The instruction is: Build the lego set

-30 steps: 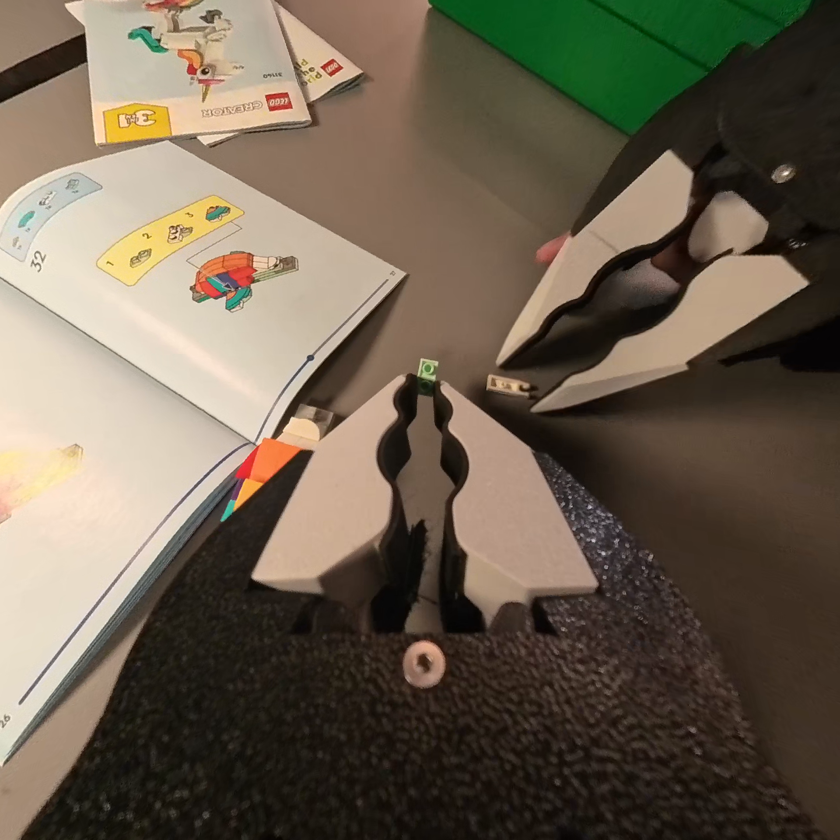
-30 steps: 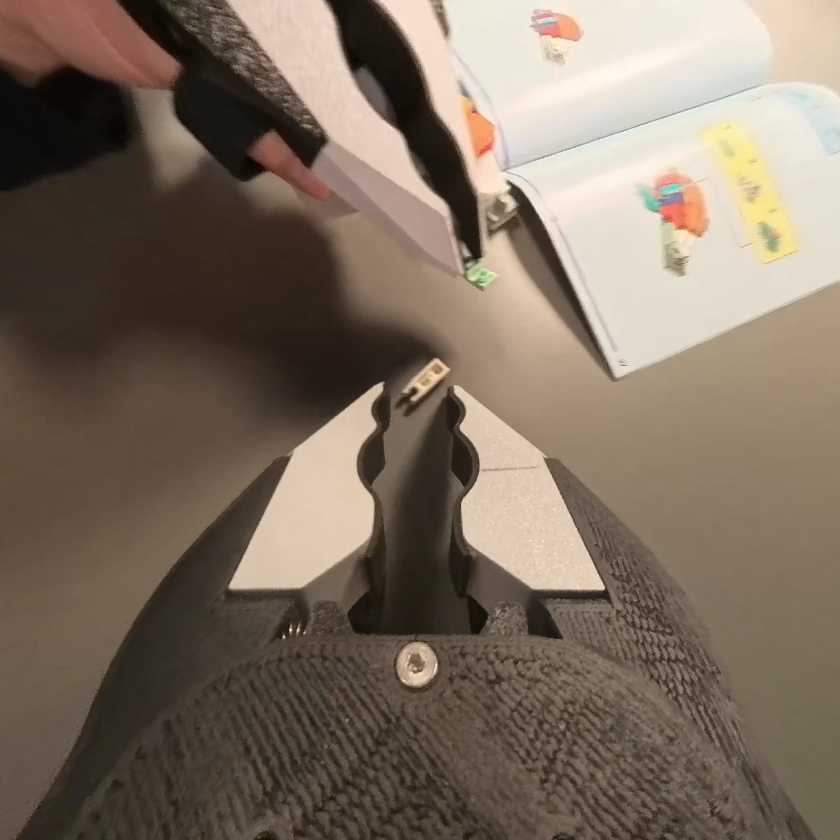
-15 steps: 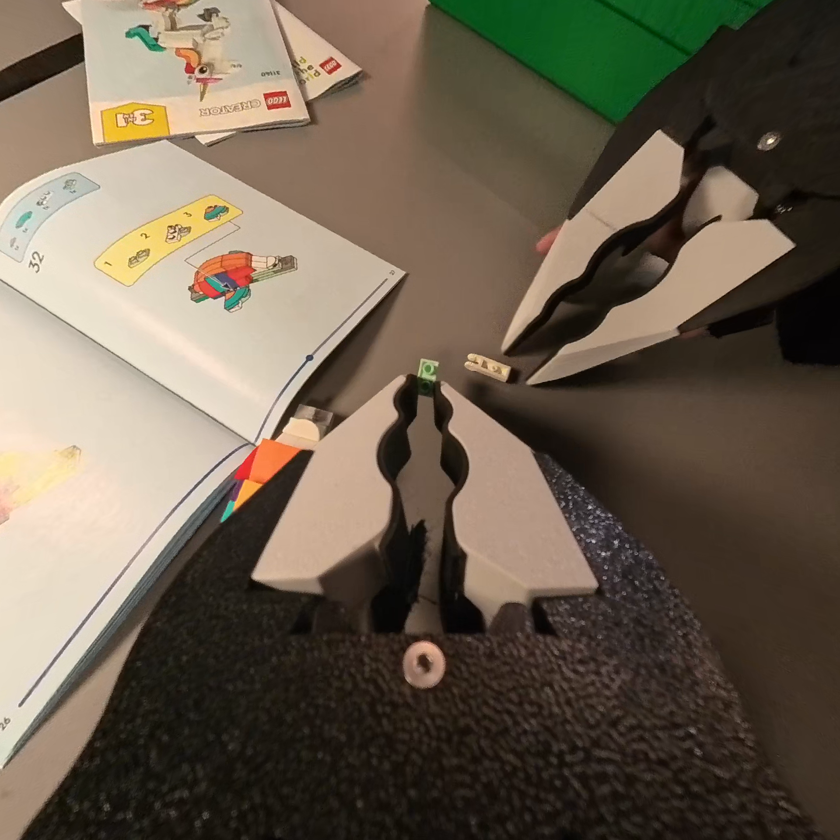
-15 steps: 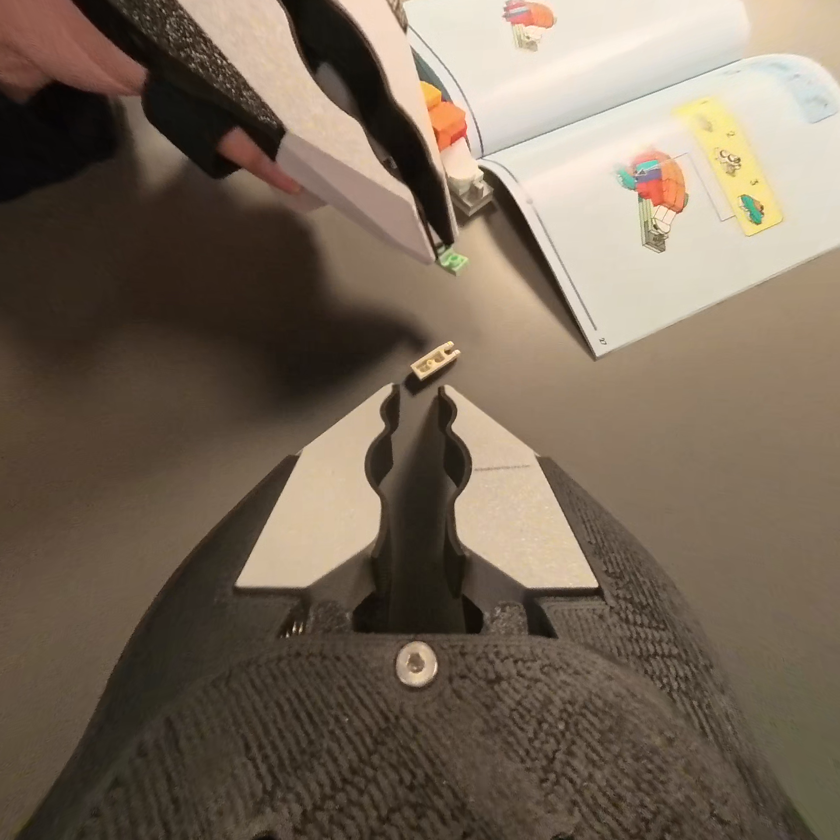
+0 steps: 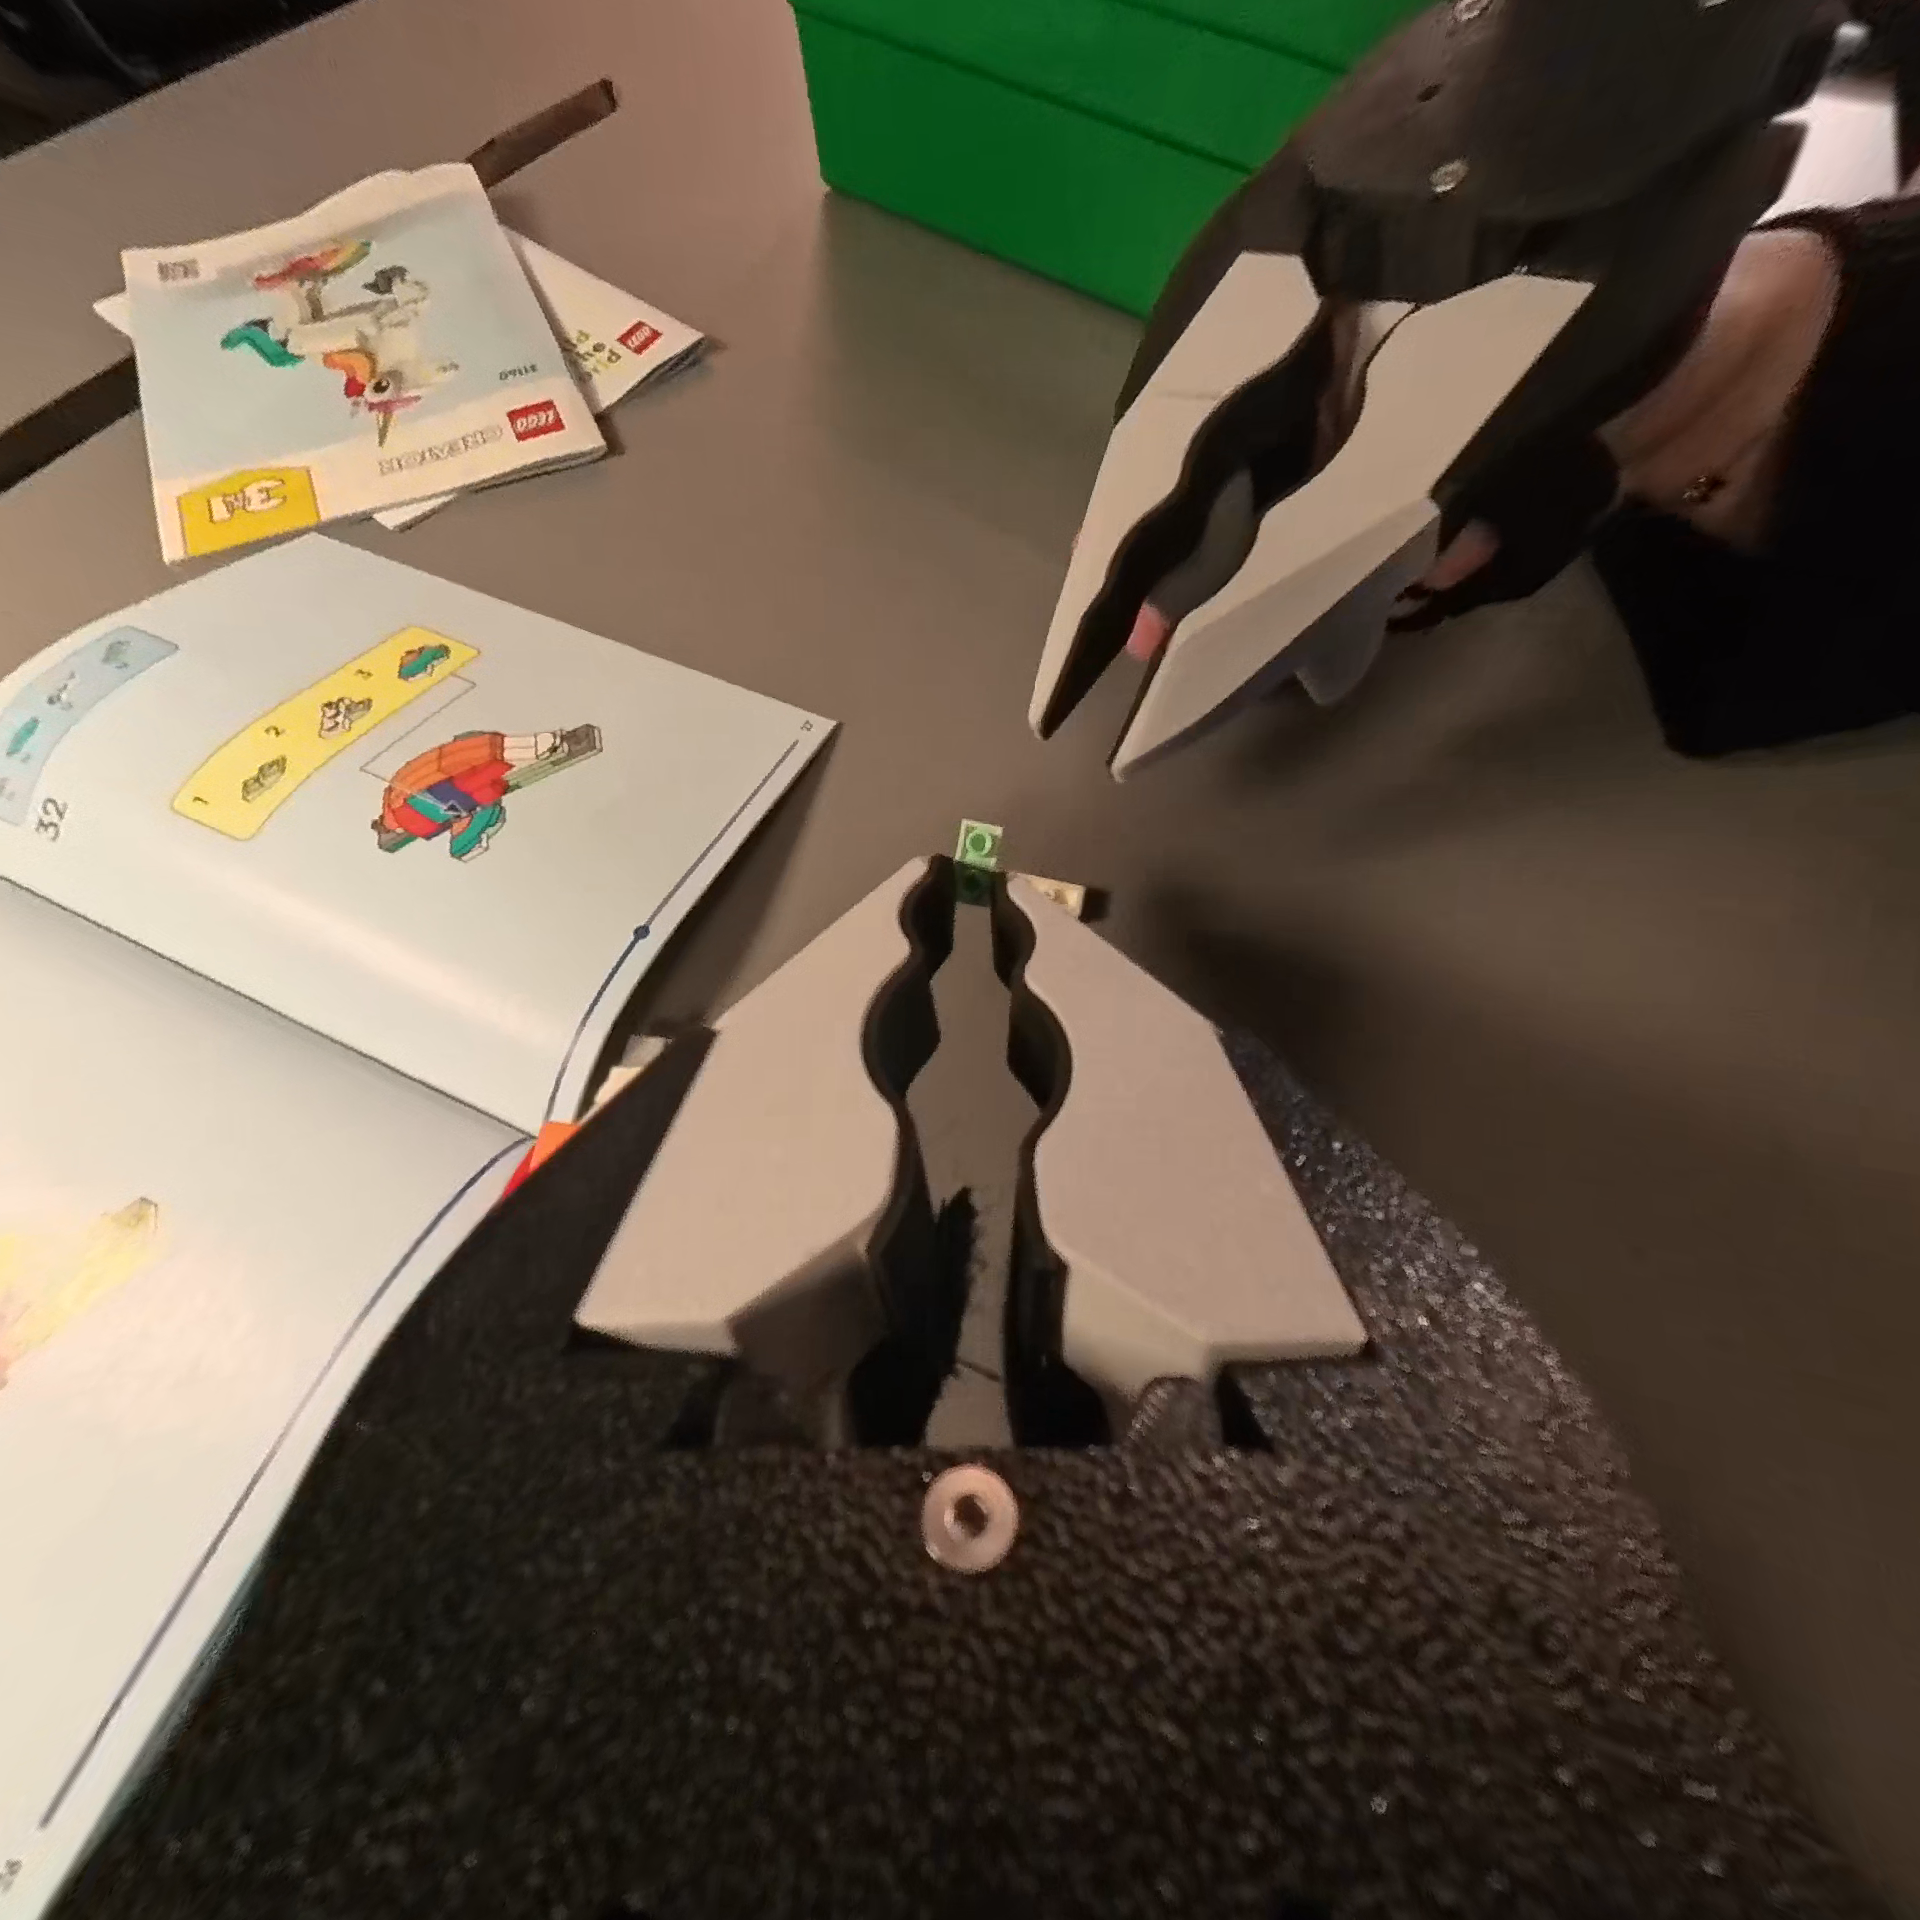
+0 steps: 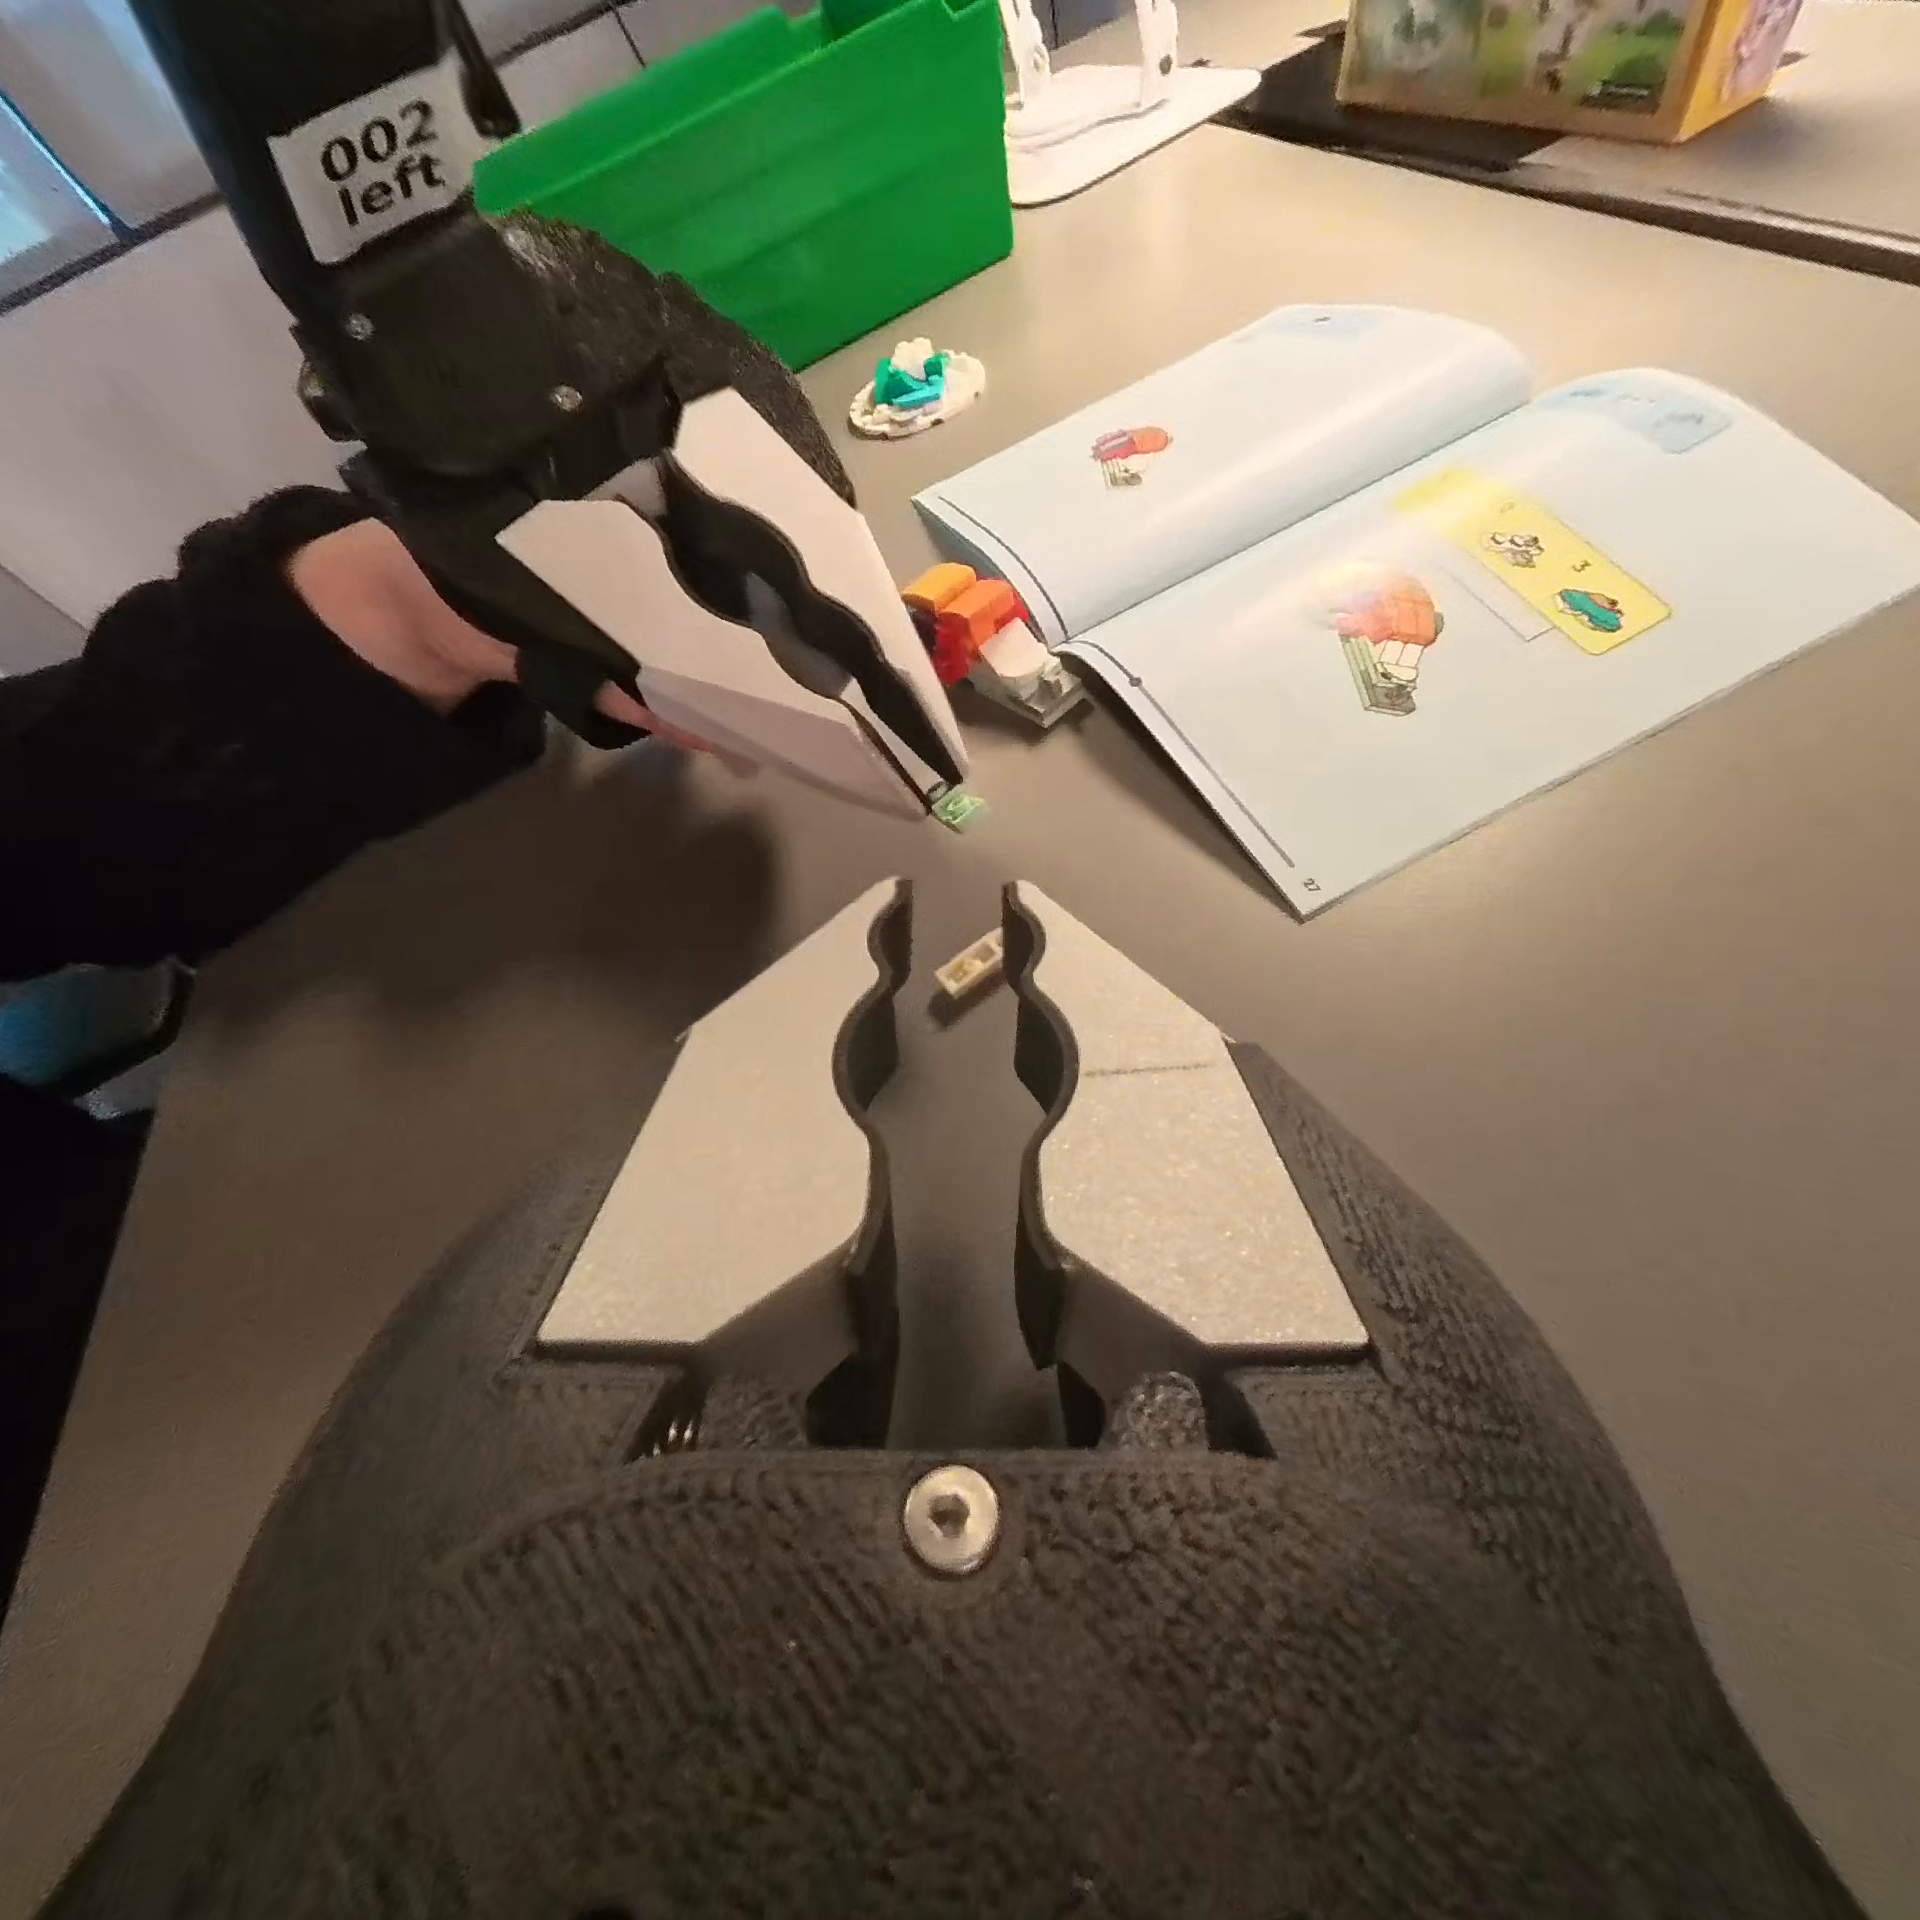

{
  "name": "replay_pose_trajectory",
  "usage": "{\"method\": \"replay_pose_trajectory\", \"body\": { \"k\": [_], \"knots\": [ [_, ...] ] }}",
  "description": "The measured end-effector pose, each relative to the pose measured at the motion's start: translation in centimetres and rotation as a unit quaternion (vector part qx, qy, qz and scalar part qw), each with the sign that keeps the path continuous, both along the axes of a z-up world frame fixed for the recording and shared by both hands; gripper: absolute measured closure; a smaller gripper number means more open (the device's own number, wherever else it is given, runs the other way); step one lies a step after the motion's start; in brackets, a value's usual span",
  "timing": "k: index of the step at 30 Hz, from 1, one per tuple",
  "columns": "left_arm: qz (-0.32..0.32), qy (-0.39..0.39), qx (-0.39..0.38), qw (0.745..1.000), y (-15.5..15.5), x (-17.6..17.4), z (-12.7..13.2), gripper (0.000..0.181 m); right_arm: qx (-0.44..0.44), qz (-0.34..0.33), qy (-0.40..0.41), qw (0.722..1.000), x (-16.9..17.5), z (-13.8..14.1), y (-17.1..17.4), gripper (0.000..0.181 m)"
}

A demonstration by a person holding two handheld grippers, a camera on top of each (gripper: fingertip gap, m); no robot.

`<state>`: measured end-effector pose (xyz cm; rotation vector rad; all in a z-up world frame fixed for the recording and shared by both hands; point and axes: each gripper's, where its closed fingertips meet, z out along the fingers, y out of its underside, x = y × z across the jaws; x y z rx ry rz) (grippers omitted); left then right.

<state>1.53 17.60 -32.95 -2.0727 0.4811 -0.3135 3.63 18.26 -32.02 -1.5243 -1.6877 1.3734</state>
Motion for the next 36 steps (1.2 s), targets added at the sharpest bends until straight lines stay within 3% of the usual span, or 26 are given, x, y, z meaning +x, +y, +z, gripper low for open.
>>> {"method": "replay_pose_trajectory", "body": {
  "k": [4,8,11,14,18,31,36],
  "knots": [
    [-0.005,0.031,0.007,0.999,0.1,0.1,-0.3,0.176,0.016,0.004,0.005,1.000,-0.1,0.0,-0.1,0.165],
    [-0.027,0.036,0.077,0.996,0.3,1.0,1.5,0.176,0.020,0.011,0.029,0.999,-0.2,0.7,-0.5,0.162],
    [-0.053,-0.087,0.098,0.990,0.0,2.6,3.7,0.176,-0.004,0.030,0.107,0.994,-0.2,3.1,-1.3,0.161],
    [-0.098,-0.225,0.119,0.962,-0.9,3.9,6.6,0.176,-0.029,0.064,0.187,0.980,0.6,5.7,-2.4,0.165],
    [-0.144,-0.323,0.114,0.928,-2.0,4.6,8.4,0.176,-0.044,0.089,0.242,0.965,1.7,7.8,-3.1,0.174],
    [-0.186,-0.377,0.068,0.905,-3.0,5.2,8.5,0.177,-0.009,0.112,0.261,0.959,2.2,8.1,-4.0,0.172],
    [-0.221,-0.414,0.028,0.883,-3.8,6.1,8.4,0.177,0.000,0.142,0.276,0.951,2.9,8.4,-4.9,0.174]
  ]
}}
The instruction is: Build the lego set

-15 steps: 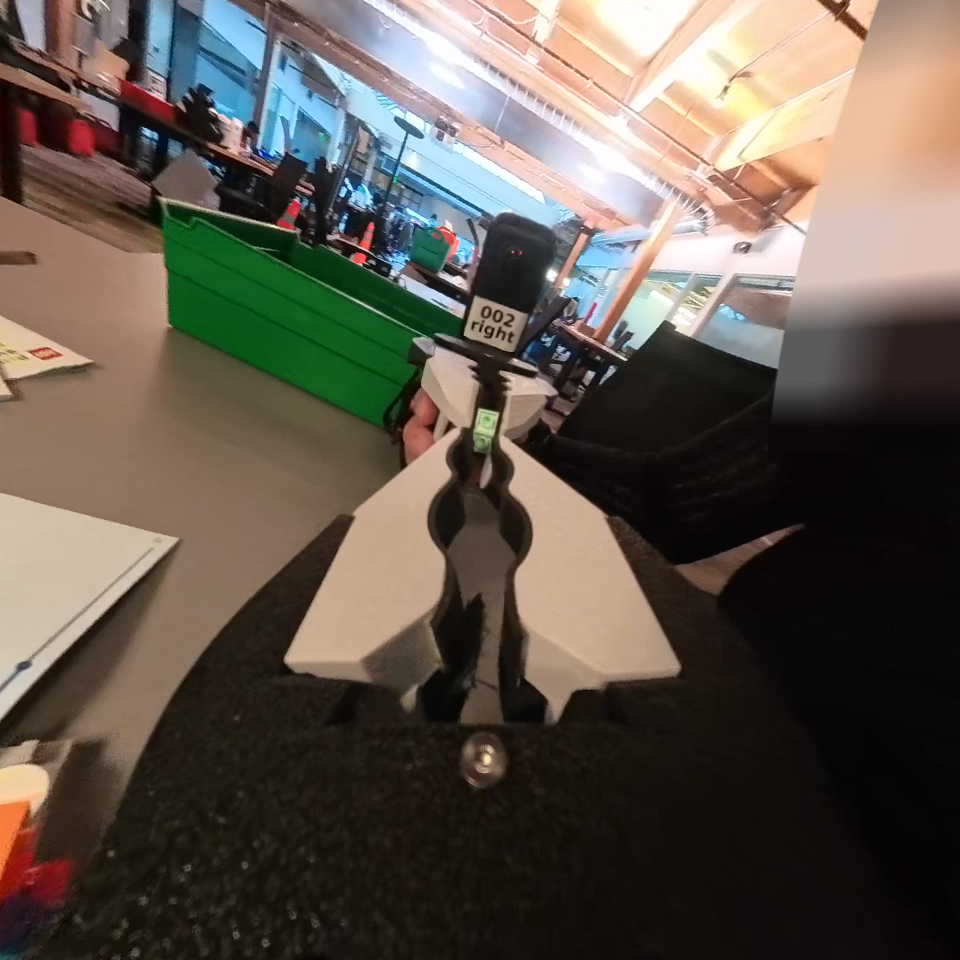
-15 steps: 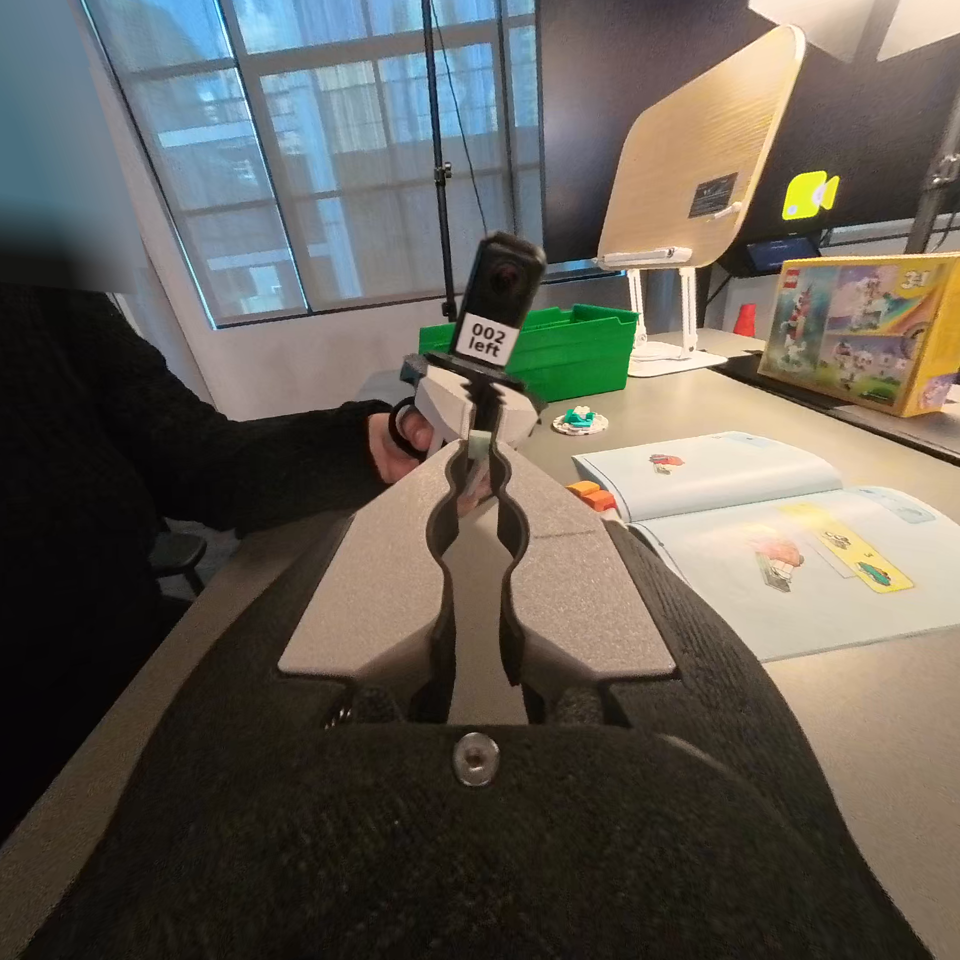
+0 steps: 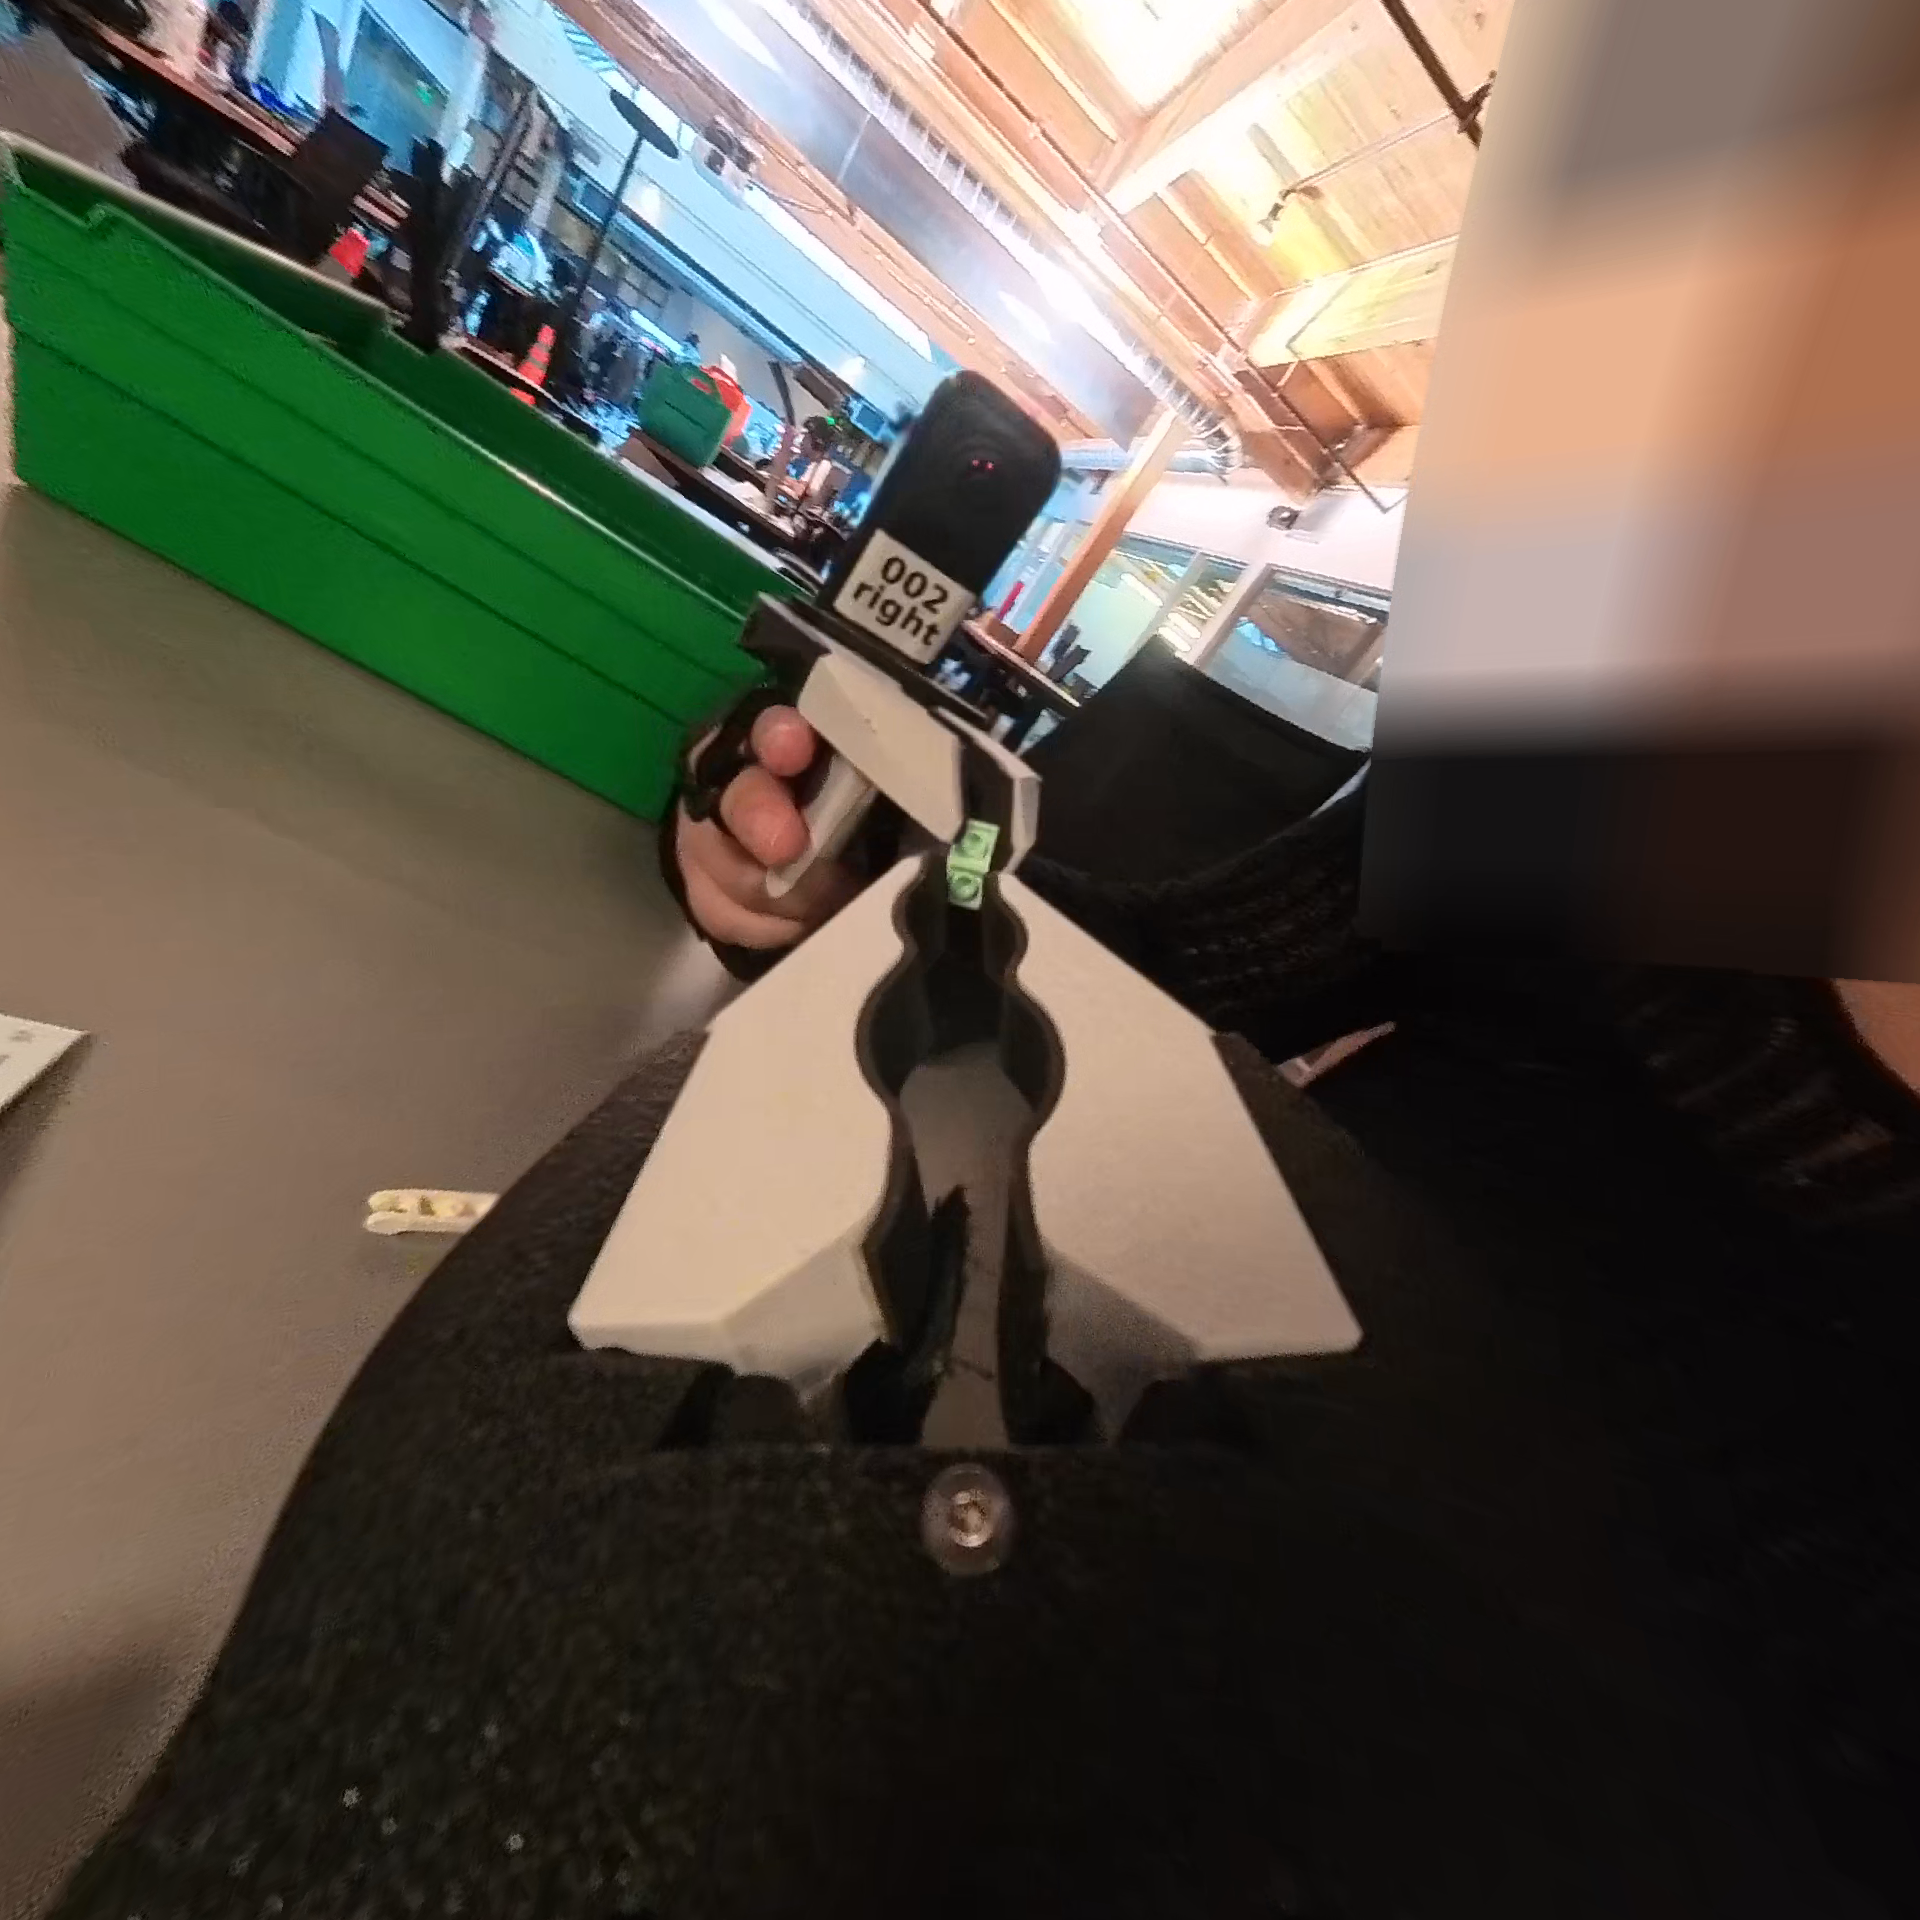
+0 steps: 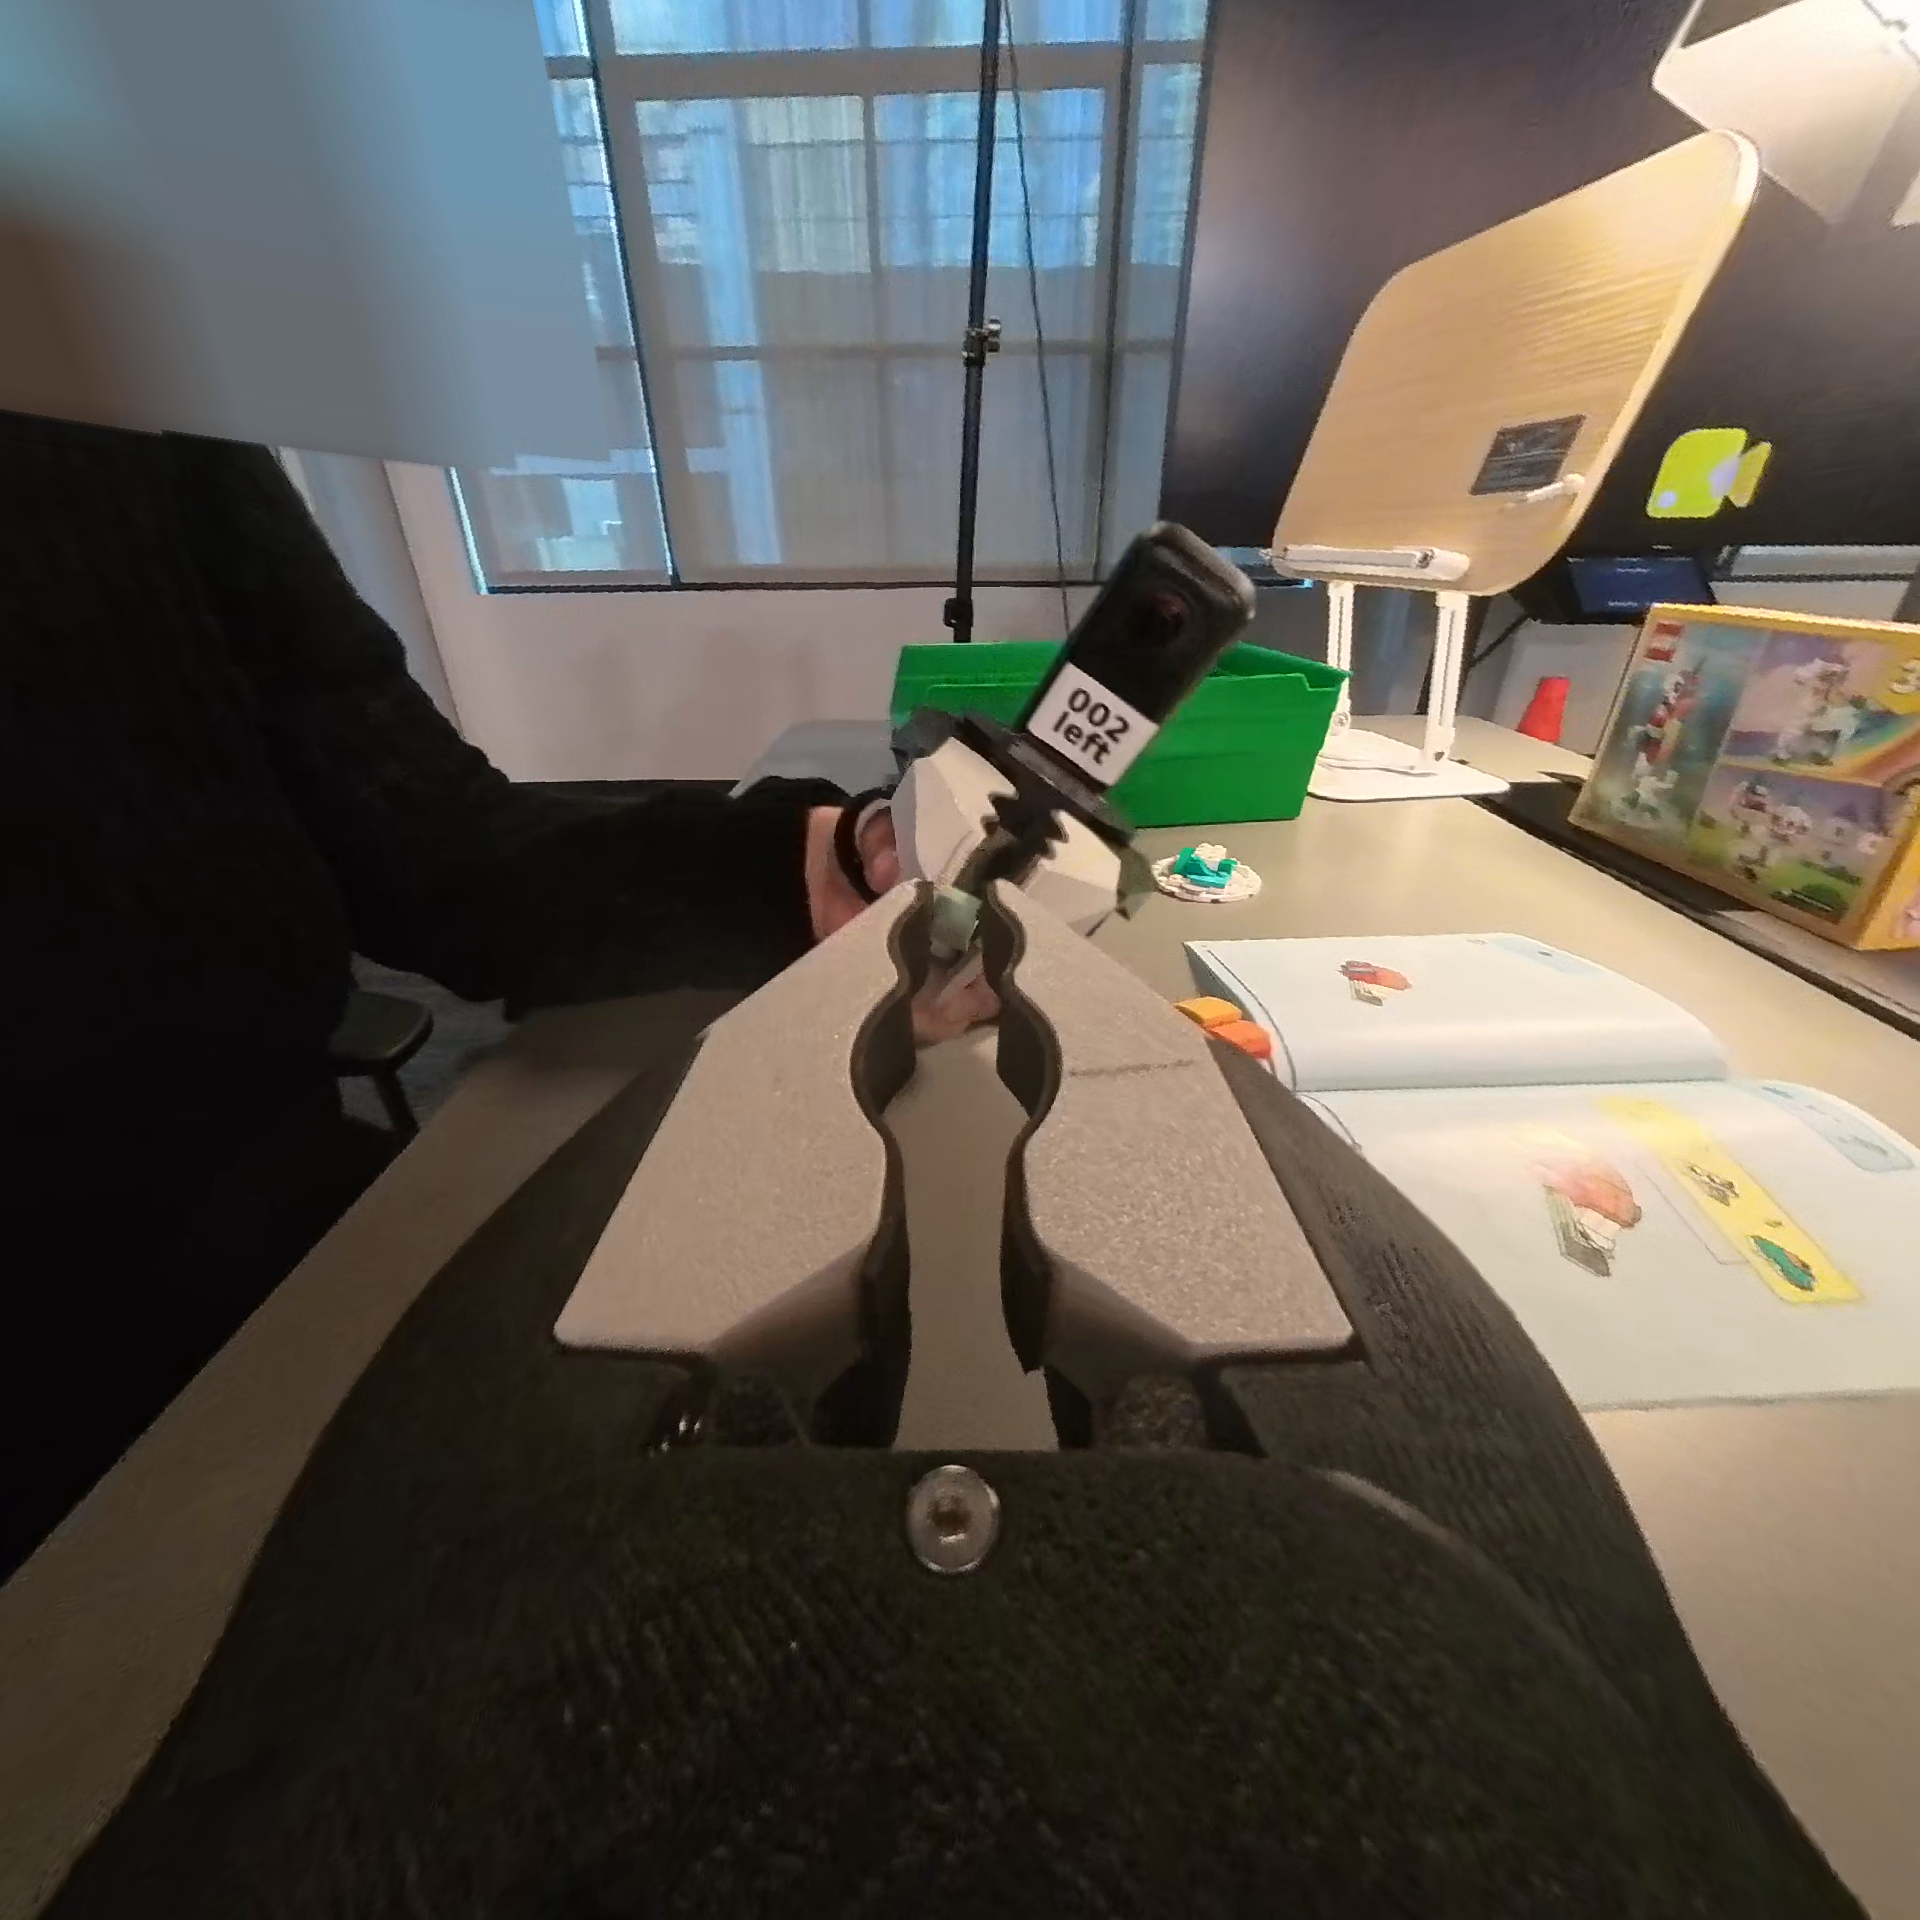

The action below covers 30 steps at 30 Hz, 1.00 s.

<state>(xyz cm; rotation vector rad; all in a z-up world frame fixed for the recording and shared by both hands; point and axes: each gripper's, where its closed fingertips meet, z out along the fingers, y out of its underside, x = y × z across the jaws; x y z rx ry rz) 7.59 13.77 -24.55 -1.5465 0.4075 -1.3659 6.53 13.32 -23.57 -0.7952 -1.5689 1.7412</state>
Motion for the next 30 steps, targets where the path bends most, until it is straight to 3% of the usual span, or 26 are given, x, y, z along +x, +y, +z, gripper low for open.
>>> {"method": "replay_pose_trajectory", "body": {
  "k": [4,10,18,24,26,27,28,30],
  "knots": [
    [-0.004,0.001,0.000,1.000,-0.1,0.1,-0.1,0.176,-0.007,0.017,-0.014,1.000,0.2,-0.1,-0.2,0.175],
    [0.090,0.085,0.070,0.990,1.1,-1.1,0.1,0.176,-0.132,0.006,-0.065,0.989,-1.1,0.2,1.1,0.175],
    [-0.016,-0.002,0.004,1.000,-0.4,0.3,0.2,0.176,-0.048,0.052,-0.048,0.996,0.6,0.0,-0.5,0.175],
    [0.122,0.107,0.105,0.981,1.5,-1.1,0.5,0.169,-0.094,-0.008,-0.065,0.993,-0.9,0.1,1.4,0.175],
    [0.187,0.159,0.167,0.955,2.0,-1.6,1.1,0.149,-0.131,-0.030,-0.070,0.989,-1.5,0.2,2.2,0.175],
    [0.229,0.208,0.204,0.929,2.4,-2.0,1.1,0.143,-0.154,-0.040,-0.071,0.985,-1.8,0.3,2.7,0.175],
    [0.279,0.274,0.239,0.889,2.9,-2.7,1.0,0.142,-0.180,-0.047,-0.070,0.980,-2.1,0.4,3.1,0.175],
    [0.357,0.416,0.320,0.773,3.3,-3.8,0.9,0.143,-0.242,-0.053,-0.068,0.966,-2.4,0.8,3.9,0.176]
  ]
}}
